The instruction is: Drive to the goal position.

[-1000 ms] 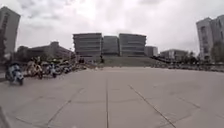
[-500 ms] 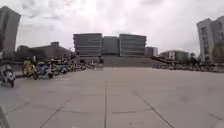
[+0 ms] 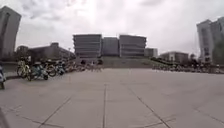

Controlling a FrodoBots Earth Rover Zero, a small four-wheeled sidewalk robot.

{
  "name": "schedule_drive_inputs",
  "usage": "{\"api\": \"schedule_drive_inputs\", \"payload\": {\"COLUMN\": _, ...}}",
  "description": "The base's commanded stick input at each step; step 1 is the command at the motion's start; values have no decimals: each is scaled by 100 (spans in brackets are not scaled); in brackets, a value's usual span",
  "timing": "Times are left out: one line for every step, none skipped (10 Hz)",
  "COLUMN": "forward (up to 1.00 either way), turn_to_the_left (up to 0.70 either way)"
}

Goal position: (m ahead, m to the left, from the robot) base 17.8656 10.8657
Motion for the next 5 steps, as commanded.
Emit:
{"api": "schedule_drive_inputs", "payload": {"forward": 70, "turn_to_the_left": 0}}
{"api": "schedule_drive_inputs", "payload": {"forward": 70, "turn_to_the_left": 0}}
{"api": "schedule_drive_inputs", "payload": {"forward": 70, "turn_to_the_left": 0}}
{"api": "schedule_drive_inputs", "payload": {"forward": 70, "turn_to_the_left": 0}}
{"api": "schedule_drive_inputs", "payload": {"forward": 70, "turn_to_the_left": 0}}
